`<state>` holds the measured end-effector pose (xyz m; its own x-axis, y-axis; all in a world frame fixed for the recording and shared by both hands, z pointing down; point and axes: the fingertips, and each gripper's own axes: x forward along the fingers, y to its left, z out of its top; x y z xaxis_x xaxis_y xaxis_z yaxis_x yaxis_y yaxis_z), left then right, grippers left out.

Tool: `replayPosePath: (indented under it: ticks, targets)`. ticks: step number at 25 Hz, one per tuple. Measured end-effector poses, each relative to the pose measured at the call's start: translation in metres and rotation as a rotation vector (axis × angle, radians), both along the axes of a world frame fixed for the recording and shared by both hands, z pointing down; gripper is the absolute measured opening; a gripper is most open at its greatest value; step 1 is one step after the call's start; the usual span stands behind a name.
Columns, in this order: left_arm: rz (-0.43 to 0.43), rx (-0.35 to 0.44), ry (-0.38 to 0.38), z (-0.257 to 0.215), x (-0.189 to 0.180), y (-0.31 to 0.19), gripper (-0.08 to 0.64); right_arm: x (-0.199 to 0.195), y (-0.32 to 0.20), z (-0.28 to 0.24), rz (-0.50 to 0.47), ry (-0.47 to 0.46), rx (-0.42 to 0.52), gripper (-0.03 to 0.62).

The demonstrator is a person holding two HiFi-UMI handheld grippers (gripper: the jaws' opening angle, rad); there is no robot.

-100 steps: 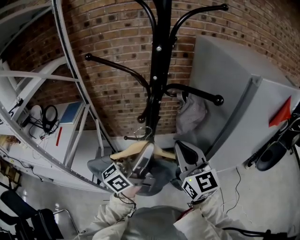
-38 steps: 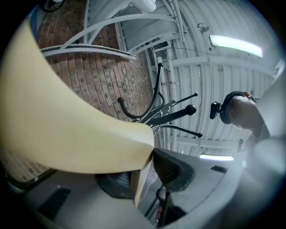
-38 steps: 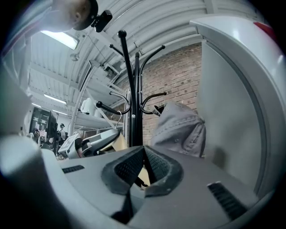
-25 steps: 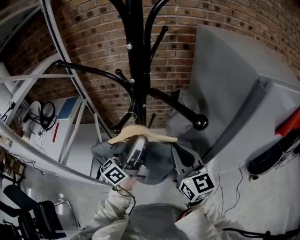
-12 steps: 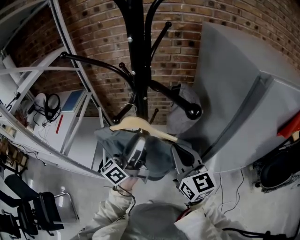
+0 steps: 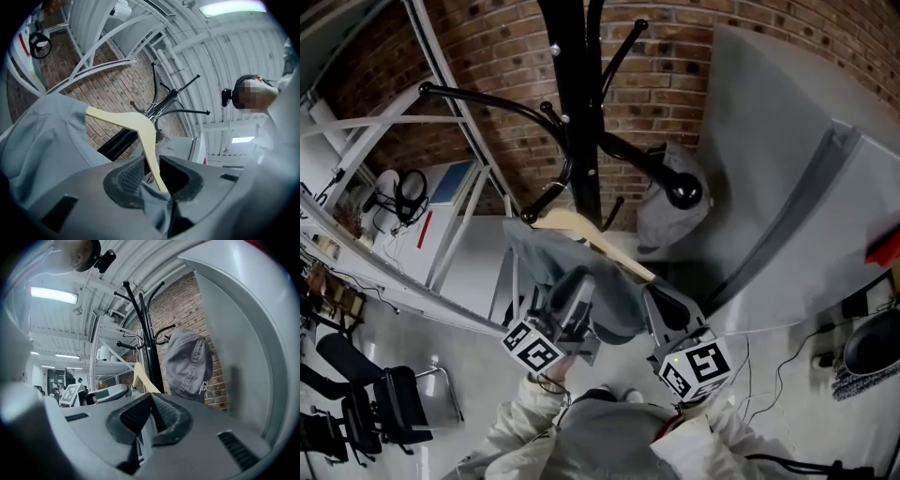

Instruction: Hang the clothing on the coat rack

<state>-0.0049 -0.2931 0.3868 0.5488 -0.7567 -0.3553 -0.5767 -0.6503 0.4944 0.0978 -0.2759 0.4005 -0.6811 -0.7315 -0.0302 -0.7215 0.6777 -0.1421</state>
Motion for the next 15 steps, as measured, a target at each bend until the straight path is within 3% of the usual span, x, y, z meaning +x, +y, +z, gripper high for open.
replayPosePath:
  ticks: [3,15]
  targets:
    - [-0.019,-0.013,-0.065,0.011,0.001,0.007,0.086,-0.003,0.007,0.008,0.000,-0.006,-0.016,0.025]
    - [0.000,-0.066,-0.162,0.043,-0.030,0.065,0.038,-0.048,0.057,0.016,0.021,0.006,-0.047,0.025]
